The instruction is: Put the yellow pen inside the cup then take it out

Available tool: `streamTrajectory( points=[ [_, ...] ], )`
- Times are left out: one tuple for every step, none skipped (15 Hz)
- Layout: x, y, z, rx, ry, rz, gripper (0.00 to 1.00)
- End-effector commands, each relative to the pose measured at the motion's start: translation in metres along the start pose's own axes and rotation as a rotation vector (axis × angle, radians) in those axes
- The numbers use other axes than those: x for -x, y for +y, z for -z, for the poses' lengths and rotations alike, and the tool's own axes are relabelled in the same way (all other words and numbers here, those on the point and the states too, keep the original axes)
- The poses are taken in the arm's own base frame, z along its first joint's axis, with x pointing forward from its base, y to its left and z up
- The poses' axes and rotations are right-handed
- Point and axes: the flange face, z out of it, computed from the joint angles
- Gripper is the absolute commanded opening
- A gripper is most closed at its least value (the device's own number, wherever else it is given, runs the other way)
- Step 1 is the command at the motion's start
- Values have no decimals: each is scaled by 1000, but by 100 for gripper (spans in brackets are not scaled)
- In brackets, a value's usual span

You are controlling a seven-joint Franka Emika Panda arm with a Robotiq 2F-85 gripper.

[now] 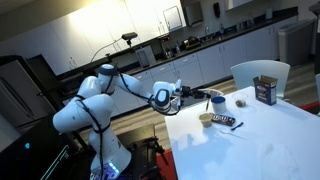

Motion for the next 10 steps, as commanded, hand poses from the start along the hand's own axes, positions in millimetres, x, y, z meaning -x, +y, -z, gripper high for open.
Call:
streamTrajectory(
  points=[
    [-9, 27, 6, 54, 20, -31, 4],
    [-13, 45, 4, 88, -8, -86, 4],
    [-15, 62, 2, 114, -35, -130, 4],
    [-19, 77, 1, 128, -74, -181, 4],
    [-22, 88, 0, 138, -102, -201, 4],
    [-26, 95, -2, 141, -122, -231, 4],
    [-32, 103, -4, 143, -140, -260, 4],
    [-37, 113, -8, 148, -162, -283, 4],
    [-43, 119, -12, 143, -185, -306, 4],
    [-48, 129, -15, 143, -208, -332, 4]
  ],
)
